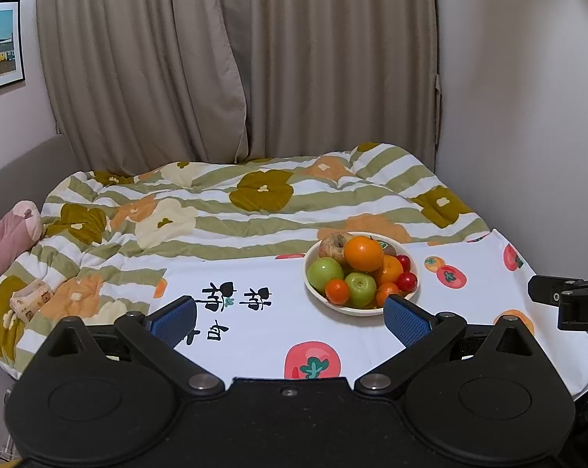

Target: Organize fruits

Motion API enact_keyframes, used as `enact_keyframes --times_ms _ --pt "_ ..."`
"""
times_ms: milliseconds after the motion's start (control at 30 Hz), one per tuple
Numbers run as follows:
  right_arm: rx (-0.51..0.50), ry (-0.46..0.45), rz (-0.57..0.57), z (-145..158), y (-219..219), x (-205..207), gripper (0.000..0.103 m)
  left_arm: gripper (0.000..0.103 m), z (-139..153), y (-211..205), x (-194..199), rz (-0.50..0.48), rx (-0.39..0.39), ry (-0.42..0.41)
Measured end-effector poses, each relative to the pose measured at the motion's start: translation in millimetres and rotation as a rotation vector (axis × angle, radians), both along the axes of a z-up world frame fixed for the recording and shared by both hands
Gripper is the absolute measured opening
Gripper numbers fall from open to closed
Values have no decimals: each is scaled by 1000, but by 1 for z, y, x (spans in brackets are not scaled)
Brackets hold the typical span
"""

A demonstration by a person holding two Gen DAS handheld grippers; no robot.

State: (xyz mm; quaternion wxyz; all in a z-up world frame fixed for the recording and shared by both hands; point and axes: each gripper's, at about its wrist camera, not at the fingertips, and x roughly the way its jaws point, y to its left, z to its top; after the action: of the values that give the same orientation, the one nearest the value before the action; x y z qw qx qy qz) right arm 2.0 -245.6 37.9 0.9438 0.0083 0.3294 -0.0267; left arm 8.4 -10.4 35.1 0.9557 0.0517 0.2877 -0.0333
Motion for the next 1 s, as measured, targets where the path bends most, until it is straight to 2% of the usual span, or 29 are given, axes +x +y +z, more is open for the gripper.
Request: enact_keyframes --times_ms 1000 --pt "29 23 6 -9 0 4 103 103 2 -3 1 0 9 -12"
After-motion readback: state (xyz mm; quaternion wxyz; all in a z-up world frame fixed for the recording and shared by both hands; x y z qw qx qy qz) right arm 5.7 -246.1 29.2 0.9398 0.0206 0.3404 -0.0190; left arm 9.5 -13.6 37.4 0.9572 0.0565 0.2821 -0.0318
